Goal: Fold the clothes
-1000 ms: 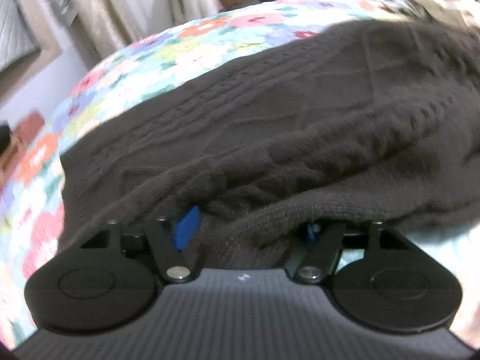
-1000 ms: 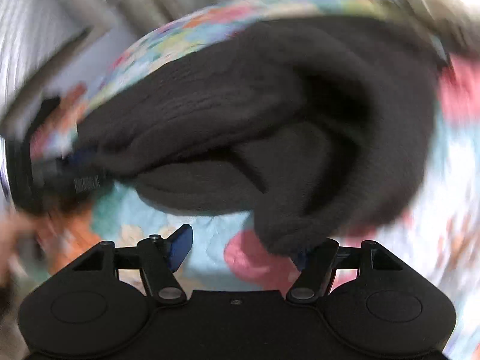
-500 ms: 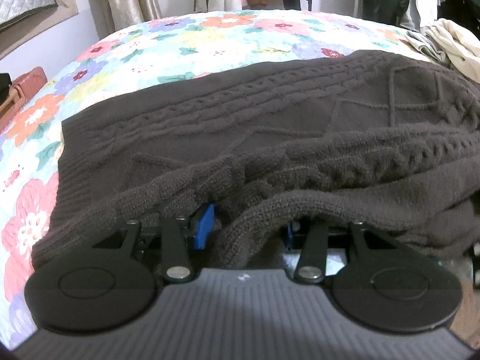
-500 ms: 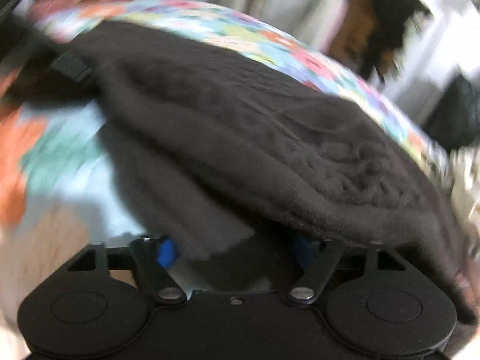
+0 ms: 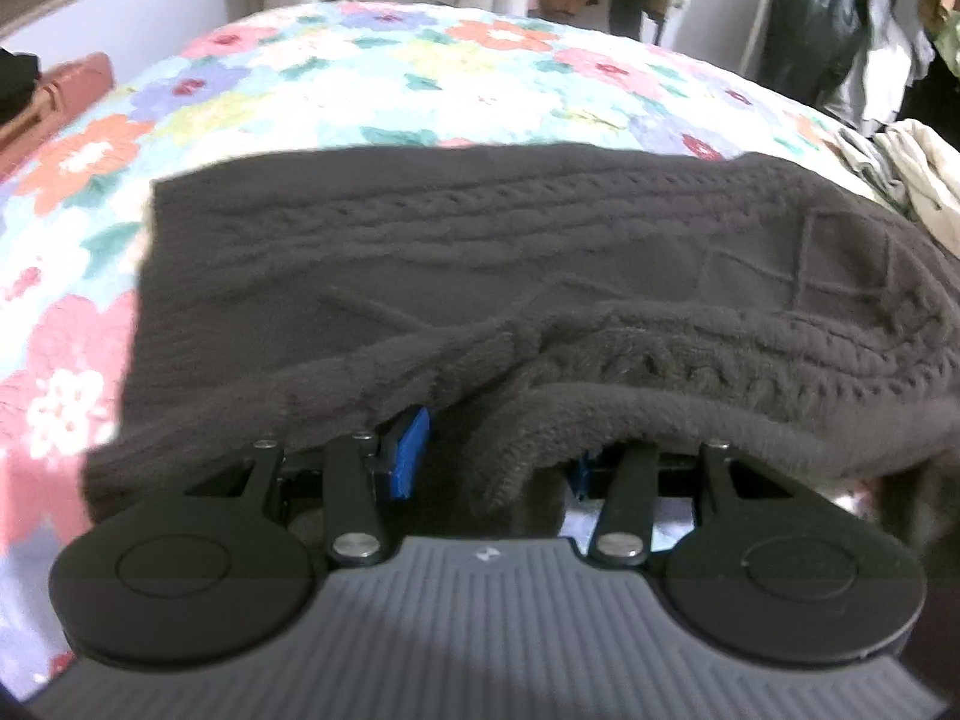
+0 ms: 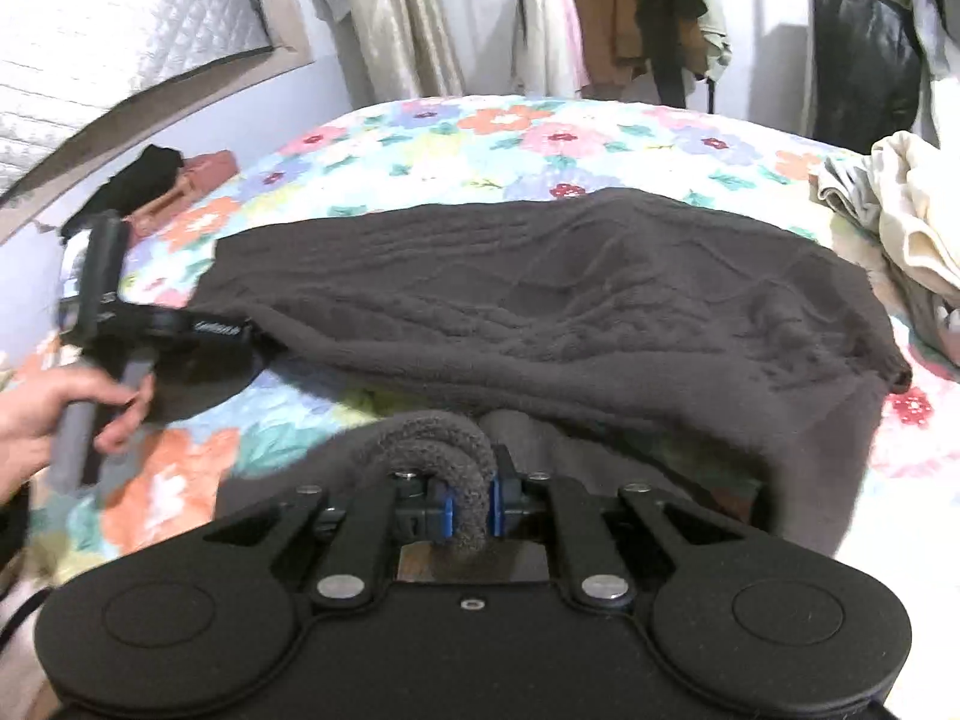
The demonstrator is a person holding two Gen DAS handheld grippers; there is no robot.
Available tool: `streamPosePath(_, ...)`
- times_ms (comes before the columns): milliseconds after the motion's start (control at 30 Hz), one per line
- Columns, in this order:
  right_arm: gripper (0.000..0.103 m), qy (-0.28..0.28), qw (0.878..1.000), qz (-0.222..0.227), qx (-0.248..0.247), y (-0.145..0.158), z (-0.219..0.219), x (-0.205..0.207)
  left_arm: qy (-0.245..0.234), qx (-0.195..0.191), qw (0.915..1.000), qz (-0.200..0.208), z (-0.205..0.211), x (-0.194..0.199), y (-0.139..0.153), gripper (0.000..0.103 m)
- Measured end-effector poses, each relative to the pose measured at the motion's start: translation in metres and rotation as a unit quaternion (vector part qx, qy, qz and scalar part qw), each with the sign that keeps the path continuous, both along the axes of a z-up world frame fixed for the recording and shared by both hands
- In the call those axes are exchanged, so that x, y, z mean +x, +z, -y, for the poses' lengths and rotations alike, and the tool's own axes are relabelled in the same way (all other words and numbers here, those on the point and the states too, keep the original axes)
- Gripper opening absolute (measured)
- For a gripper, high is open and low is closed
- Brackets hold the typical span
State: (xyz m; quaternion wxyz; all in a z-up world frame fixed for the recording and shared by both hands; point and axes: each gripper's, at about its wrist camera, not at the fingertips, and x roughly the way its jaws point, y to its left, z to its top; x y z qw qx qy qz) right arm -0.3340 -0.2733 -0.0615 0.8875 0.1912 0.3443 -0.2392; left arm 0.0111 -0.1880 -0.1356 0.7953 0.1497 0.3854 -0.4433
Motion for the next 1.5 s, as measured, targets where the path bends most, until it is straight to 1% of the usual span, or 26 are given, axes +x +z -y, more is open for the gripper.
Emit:
streamPosePath(67, 0.012, 0.005, 1.0, 0.0, 0.023, 0.004, 0.003, -0.009, 0.004, 0.009, 0.9998, 0.015, -0.002, -0.001, 0.002, 0.046)
streamPosePath(100, 0.012, 0.011, 0.999, -0.013, 0.029, 0.001, 0.002, -0.01, 0.006, 0.013, 0.9998, 0.017, -0.003, 0.0, 0.003, 0.046)
streamPosePath(167, 0.012, 0.019, 0.998, -0.04, 0.045, -0.007, -0.001, -0.01, 0.012, 0.015, 0.9998, 0.003, -0.009, 0.002, 0.004, 0.046)
streamPosePath(200, 0.013, 0.008, 0.996, -0.051, 0.07, -0.015, 0.0, -0.009, 0.015, 0.016, 0.9997, -0.004, -0.011, 0.002, 0.004, 0.046)
streamPosePath(233, 0.014, -0.007, 0.992, -0.043, 0.117, -0.022, 0.003, -0.01, 0.018, 0.018, 0.9996, -0.01, -0.014, 0.003, 0.005, 0.046)
streamPosePath(300, 0.014, -0.011, 0.978, 0.009, 0.206, -0.03, 0.006, -0.008, 0.018, 0.022, 0.9994, -0.019, -0.017, 0.004, 0.006, 0.047)
streamPosePath(333, 0.014, 0.005, 0.976, 0.017, 0.215, -0.029, 0.002, -0.002, 0.018, 0.025, 0.9992, -0.025, -0.019, 0.004, 0.007, 0.047)
streamPosePath(433, 0.015, 0.051, 0.98, 0.003, 0.193, -0.023, -0.013, 0.021, 0.005, 0.044, 0.9981, -0.043, -0.023, 0.004, 0.007, 0.048)
streamPosePath(467, 0.019, 0.055, 0.981, 0.002, 0.185, -0.024, -0.014, 0.027, -0.009, 0.056, 0.9974, -0.045, -0.023, 0.002, 0.007, 0.049)
streamPosePath(500, 0.026, 0.048, 0.983, 0.008, 0.178, -0.027, -0.014, 0.031, -0.021, 0.062, 0.9971, -0.04, -0.024, -0.001, 0.008, 0.05)
streamPosePath(533, 0.039, 0.035, 0.983, 0.01, 0.179, -0.03, -0.012, 0.034, -0.034, 0.068, 0.9966, -0.034, -0.024, -0.004, 0.01, 0.052)
streamPosePath(567, 0.043, 0.028, 0.982, 0.006, 0.188, -0.033, -0.008, 0.038, -0.046, 0.073, 0.9958, -0.029, -0.025, -0.007, 0.011, 0.053)
streamPosePath(633, 0.044, 0.017, 0.979, -0.003, 0.202, -0.038, -0.002, 0.045, -0.071, 0.085, 0.9937, -0.018, -0.027, -0.014, 0.014, 0.054)
streamPosePath(667, 0.044, 0.017, 0.98, -0.006, 0.199, -0.036, -0.002, 0.046, -0.082, 0.085, 0.9929, -0.016, -0.029, -0.016, 0.017, 0.058)
streamPosePath(700, 0.044, 0.019, 0.981, -0.009, 0.195, -0.033, -0.001, 0.048, -0.087, 0.071, 0.9933, -0.024, -0.033, -0.014, 0.023, 0.061)
streamPosePath(733, 0.045, 0.021, 0.981, -0.01, 0.191, -0.028, 0.0, 0.049, -0.091, 0.053, 0.9937, -0.037, -0.038, -0.011, 0.029, 0.068)
streamPosePath(800, 0.047, 0.022, 0.982, -0.009, 0.19, -0.015, -0.002, 0.049, -0.094, 0.022, 0.9933, -0.065, -0.048, -0.002, 0.038, 0.077)
streamPosePath(833, 0.053, 0.026, 0.981, -0.003, 0.193, -0.007, -0.004, 0.047, -0.09, 0.009, 0.9929, -0.078, -0.053, 0.005, 0.042, 0.077)
streamPosePath(900, 0.058, 0.039, 0.98, 0.021, 0.192, 0.006, -0.009, 0.048, -0.069, -0.012, 0.9929, -0.096, -0.066, 0.019, 0.045, 0.077)
streamPosePath(967, 0.059, 0.05, 0.98, 0.035, 0.187, 0.016, -0.01, 0.052, -0.041, -0.02, 0.9935, -0.104, -0.077, 0.034, 0.046, 0.077)
streamPosePath(1033, 0.059, 0.059, 0.982, 0.035, 0.178, 0.025, -0.008, 0.061, -0.007, -0.017, 0.995, -0.099, -0.088, 0.05, 0.043, 0.078)
streamPosePath(1133, 0.059, 0.073, 0.988, -0.007, 0.134, 0.031, 0.007, 0.089, 0.043, 0.005, 0.9954, -0.085, -0.098, 0.073, 0.033, 0.078)
streamPosePath(1233, 0.059, 0.088, 0.991, -0.049, 0.09, 0.038, 0.021, 0.117, 0.042, 0.051, 0.9961, -0.058, -0.092, 0.088, 0.02, 0.078)
streamPosePath(1300, 0.059, 0.097, 0.99, -0.079, 0.064, 0.042, 0.033, 0.138, 0.037, 0.071, 0.9956, -0.049, -0.086, 0.095, 0.012, 0.078)
streamPosePath(1333, 0.059, 0.101, 0.988, -0.101, 0.058, 0.042, 0.042, 0.151, 0.036, 0.075, 0.9953, -0.049, -0.083, 0.098, 0.009, 0.078)
streamPosePath(1500, 0.059, 0.131, 0.972, -0.188, 0.043, 0.039, 0.077, 0.215, 0.046, 0.057, 0.9942, -0.078, -0.077, 0.114, 0.001, 0.079)
